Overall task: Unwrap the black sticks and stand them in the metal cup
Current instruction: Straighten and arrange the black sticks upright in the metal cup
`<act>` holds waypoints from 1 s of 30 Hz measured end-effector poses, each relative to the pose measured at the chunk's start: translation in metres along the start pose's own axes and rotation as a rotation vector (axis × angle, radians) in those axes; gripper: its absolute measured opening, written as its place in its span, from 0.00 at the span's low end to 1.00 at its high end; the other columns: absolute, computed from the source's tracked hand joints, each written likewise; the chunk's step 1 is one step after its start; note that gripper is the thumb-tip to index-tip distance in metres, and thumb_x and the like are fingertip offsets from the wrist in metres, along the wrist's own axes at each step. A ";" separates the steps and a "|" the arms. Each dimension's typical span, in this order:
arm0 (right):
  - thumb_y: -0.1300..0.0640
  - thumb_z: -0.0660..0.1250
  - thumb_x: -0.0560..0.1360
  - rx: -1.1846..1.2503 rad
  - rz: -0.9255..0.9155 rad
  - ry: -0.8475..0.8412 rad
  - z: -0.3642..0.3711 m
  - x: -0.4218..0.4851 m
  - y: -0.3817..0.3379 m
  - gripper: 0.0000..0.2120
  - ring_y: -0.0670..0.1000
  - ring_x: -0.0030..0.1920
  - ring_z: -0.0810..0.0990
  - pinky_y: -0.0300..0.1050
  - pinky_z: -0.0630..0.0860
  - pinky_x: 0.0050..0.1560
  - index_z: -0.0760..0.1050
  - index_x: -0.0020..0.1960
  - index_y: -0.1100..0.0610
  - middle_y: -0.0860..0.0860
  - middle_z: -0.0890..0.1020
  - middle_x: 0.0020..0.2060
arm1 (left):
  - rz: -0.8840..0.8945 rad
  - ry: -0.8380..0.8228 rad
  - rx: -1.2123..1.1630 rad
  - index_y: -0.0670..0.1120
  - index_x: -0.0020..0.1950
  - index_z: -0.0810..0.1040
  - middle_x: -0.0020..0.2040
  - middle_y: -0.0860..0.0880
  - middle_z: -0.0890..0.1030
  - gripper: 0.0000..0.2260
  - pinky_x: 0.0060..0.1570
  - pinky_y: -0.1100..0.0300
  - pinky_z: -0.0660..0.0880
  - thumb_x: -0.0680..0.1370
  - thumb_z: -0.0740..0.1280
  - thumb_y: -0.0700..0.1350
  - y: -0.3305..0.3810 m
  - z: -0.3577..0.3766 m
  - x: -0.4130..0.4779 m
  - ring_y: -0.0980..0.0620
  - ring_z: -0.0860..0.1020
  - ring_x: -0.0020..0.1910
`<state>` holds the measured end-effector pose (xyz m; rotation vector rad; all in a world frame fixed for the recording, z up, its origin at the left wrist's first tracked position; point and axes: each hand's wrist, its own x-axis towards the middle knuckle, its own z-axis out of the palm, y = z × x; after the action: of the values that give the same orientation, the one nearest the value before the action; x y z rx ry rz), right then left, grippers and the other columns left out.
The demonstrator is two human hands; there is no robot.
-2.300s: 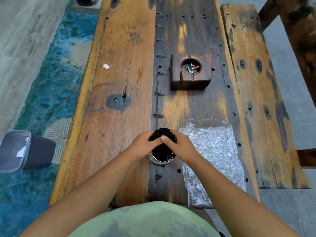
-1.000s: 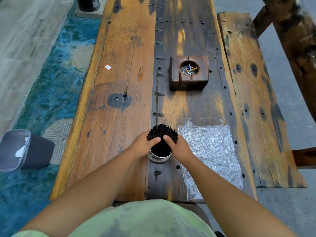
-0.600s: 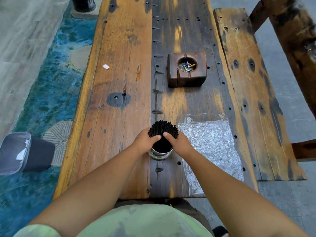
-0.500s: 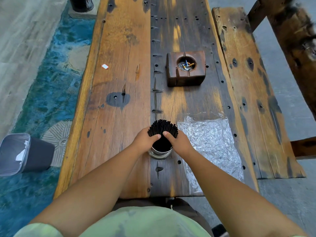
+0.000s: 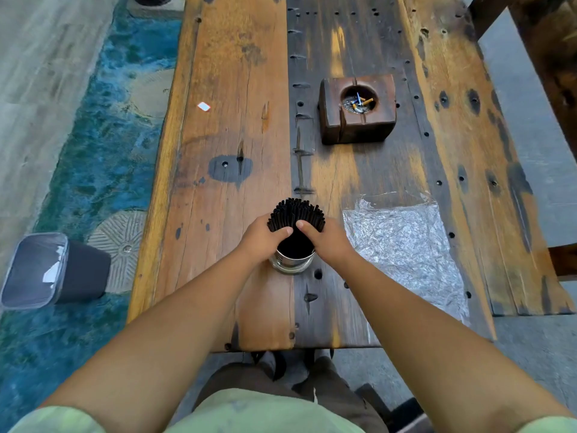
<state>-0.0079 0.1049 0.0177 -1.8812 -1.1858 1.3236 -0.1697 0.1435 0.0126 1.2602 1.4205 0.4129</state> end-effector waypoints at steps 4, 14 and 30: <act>0.47 0.67 0.79 -0.028 0.000 0.007 0.012 0.003 -0.008 0.14 0.49 0.46 0.82 0.35 0.75 0.40 0.80 0.55 0.58 0.50 0.84 0.44 | -0.007 0.020 -0.010 0.47 0.59 0.79 0.52 0.46 0.83 0.11 0.54 0.47 0.79 0.77 0.70 0.45 -0.006 -0.015 -0.001 0.44 0.82 0.55; 0.37 0.68 0.72 0.037 0.037 0.046 0.006 0.004 -0.014 0.24 0.54 0.51 0.85 0.55 0.82 0.54 0.81 0.53 0.58 0.54 0.86 0.47 | 0.037 -0.032 0.045 0.46 0.61 0.80 0.55 0.46 0.84 0.14 0.57 0.49 0.78 0.77 0.70 0.45 0.004 -0.015 0.012 0.46 0.81 0.55; 0.42 0.68 0.77 -0.027 0.045 0.017 -0.036 0.017 0.001 0.18 0.53 0.49 0.85 0.53 0.81 0.52 0.81 0.52 0.57 0.53 0.86 0.46 | -0.030 -0.013 0.020 0.47 0.58 0.81 0.52 0.47 0.84 0.13 0.57 0.46 0.79 0.74 0.71 0.48 0.026 0.021 0.018 0.47 0.82 0.54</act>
<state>0.0276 0.1211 0.0226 -1.9444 -1.1648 1.3194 -0.1358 0.1598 0.0189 1.2547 1.4343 0.3705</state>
